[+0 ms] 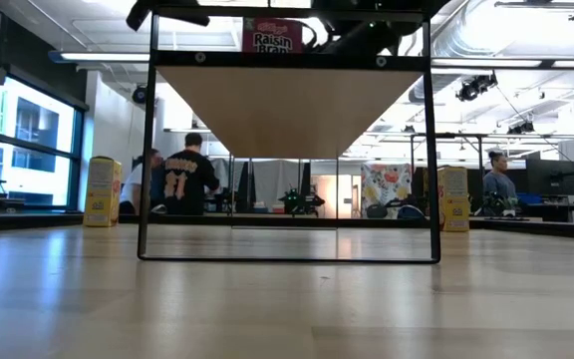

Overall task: Stack cereal on shelf
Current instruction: Put the purple cereal box on the shelf aligned with the other purple cereal box

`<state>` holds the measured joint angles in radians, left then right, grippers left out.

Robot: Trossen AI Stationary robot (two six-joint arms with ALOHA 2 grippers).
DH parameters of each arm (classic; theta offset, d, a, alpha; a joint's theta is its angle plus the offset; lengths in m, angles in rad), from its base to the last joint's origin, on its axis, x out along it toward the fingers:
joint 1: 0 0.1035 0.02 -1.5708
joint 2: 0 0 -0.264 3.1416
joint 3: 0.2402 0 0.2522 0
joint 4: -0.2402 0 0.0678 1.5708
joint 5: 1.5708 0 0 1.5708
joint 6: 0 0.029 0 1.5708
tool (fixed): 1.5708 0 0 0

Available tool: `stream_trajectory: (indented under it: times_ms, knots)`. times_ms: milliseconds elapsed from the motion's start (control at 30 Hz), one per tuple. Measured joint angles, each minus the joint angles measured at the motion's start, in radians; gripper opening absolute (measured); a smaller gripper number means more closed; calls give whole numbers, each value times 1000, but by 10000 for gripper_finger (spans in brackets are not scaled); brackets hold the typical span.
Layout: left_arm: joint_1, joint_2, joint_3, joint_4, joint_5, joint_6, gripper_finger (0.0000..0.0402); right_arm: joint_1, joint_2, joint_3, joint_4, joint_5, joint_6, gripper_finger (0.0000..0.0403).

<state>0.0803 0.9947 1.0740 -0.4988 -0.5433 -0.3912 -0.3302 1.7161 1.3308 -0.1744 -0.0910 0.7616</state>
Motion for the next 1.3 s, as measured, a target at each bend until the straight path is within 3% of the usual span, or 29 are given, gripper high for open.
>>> stream_trajectory:
  times_ms: [333, 567, 733, 833, 1033, 1300]
  knots:
    - [0, 0, 0, -12, -17, 35, 1, -7, -7, 0, 30, -37, -26, 0]
    - [-1, -32, 1, -63, 107, 35, 2, -55, -161, 0, -99, -39, -233, 0]
    - [-3, -64, 1, -73, 113, 42, 3, -43, -281, 0, -123, -118, -346, 0]
    - [-2, -66, 1, -73, 105, 61, 3, -22, -306, 1, -111, -73, -355, 0]
    - [-2, -41, 0, -76, 77, 60, 3, -14, -221, 1, -64, 39, -257, 0]
    - [-2, -3, 0, -75, 78, 50, 3, -51, -45, -1, 70, 18, -80, 0]
